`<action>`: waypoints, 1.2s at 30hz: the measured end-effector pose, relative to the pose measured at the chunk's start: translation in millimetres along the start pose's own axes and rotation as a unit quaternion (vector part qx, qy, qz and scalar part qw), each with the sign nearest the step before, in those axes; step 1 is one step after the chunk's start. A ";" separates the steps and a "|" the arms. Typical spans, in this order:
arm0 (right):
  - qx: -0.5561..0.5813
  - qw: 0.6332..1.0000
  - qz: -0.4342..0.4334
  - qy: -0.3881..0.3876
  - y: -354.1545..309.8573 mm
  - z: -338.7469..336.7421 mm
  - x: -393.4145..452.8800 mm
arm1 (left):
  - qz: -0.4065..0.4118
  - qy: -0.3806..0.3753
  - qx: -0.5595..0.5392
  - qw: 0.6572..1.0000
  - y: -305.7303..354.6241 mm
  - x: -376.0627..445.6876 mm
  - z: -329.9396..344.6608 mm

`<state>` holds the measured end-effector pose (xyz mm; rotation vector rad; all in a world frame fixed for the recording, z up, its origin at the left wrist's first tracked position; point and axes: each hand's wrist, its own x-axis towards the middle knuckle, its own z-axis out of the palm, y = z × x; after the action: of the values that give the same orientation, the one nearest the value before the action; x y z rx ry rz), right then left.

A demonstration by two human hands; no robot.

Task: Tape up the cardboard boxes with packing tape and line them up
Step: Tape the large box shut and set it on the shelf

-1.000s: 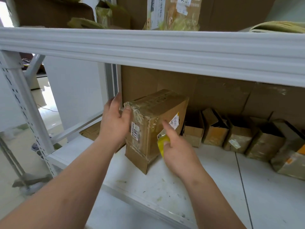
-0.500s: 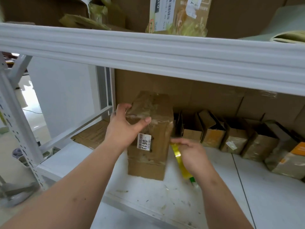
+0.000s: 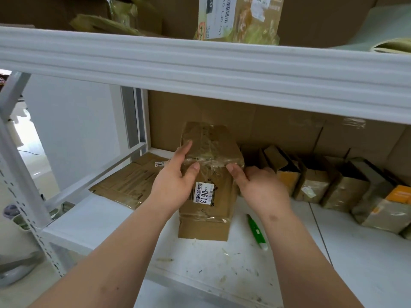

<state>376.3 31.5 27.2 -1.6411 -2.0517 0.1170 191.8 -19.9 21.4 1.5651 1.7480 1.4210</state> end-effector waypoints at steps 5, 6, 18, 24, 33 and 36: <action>-0.084 0.989 -0.052 0.111 -8.0 2.8 -8.1 | -0.036 0.076 0.078 0.993 10.3 1.6 6.3; -0.088 0.987 -0.062 0.117 -10.3 1.4 -10.4 | -0.044 0.088 0.084 0.992 11.7 2.2 5.4; 0.038 0.996 -0.082 -0.014 -24.7 -9.3 -41.1 | -0.062 -0.031 0.382 0.921 53.0 7.3 -27.1; 0.217 0.974 -0.040 -0.048 -19.3 -0.4 -54.5 | -0.026 -0.108 0.403 0.909 49.8 -2.3 -33.9; 0.272 0.945 0.183 -0.007 35.6 -16.2 -55.2 | 0.019 -0.116 0.203 0.972 47.7 -33.2 -75.2; 0.238 0.949 0.208 -0.014 47.5 -23.5 -60.0 | 0.033 -0.100 0.173 0.979 39.5 -37.0 -78.9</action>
<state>437.3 -17.4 10.2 -1.7203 -1.5020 0.7244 158.1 -91.4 75.4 1.8852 1.9064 0.9817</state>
